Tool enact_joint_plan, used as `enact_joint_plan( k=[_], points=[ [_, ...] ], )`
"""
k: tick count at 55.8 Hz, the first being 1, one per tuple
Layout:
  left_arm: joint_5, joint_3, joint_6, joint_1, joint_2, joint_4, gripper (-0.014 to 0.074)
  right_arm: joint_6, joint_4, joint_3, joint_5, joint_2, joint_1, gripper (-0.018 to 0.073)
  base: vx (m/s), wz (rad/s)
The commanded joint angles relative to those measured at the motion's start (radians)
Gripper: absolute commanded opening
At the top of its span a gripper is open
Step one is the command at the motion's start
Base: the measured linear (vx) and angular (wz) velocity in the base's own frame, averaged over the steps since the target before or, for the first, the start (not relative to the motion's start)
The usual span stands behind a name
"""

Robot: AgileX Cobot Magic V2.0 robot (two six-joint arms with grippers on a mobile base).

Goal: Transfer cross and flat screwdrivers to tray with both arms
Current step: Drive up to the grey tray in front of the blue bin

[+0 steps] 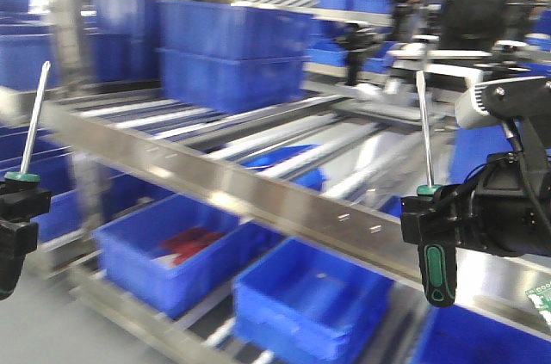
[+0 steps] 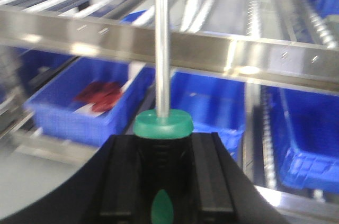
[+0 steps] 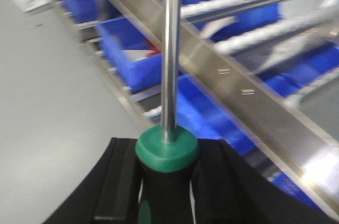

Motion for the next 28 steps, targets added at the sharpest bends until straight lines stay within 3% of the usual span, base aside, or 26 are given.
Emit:
enact_joint_plan(
  k=[1,28],
  points=[
    [-0.087,-0.029,-0.005,-0.004,-0.016,-0.021,0.0000,0.001,-0.004,-0.031,-0.090,-0.024,-0.003,-0.0008,0.38,-0.66],
    [-0.087,-0.029,-0.005,-0.004,-0.016,-0.021,0.0000,0.001,-0.004,-0.031,-0.090,-0.024,-0.003,-0.0008,0.35,-0.58]
  ],
)
